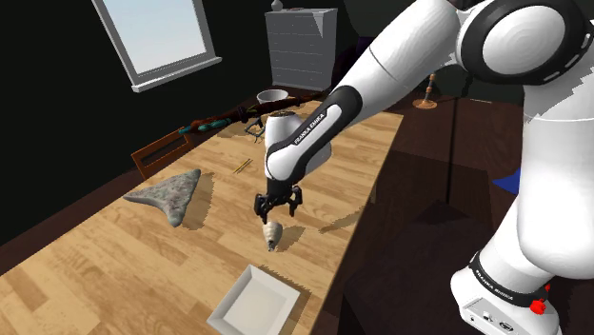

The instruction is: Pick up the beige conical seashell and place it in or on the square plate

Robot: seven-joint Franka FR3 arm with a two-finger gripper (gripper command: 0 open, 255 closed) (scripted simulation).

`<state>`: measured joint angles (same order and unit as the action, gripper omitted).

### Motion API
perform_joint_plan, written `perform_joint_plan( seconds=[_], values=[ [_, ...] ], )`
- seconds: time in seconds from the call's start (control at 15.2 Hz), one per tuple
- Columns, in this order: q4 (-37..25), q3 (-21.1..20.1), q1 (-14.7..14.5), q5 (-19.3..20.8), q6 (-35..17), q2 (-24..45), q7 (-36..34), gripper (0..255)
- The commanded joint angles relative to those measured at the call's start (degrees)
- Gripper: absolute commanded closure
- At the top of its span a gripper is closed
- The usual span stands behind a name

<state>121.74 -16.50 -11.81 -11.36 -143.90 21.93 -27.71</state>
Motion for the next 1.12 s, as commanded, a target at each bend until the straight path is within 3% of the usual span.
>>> perform_joint_plan(
  seconds=[0.0, 0.46, 0.92, 0.99, 1.06],
  values=[
    [-1.13, 0.25, -0.45, 0.39, -1.4, 2.45, -0.28, 0],
    [-1.68, 0.63, -1.62, 0.99, -5.28, 6.8, -0.67, 0],
    [-1.69, 0.64, -1.62, 0.99, -5.26, 6.81, -0.67, 0],
    [-1.69, 0.64, -1.62, 0.99, -5.26, 6.81, -0.67, 255],
    [-1.69, 0.64, -1.62, 0.99, -5.26, 6.81, -0.67, 255]
  ],
)
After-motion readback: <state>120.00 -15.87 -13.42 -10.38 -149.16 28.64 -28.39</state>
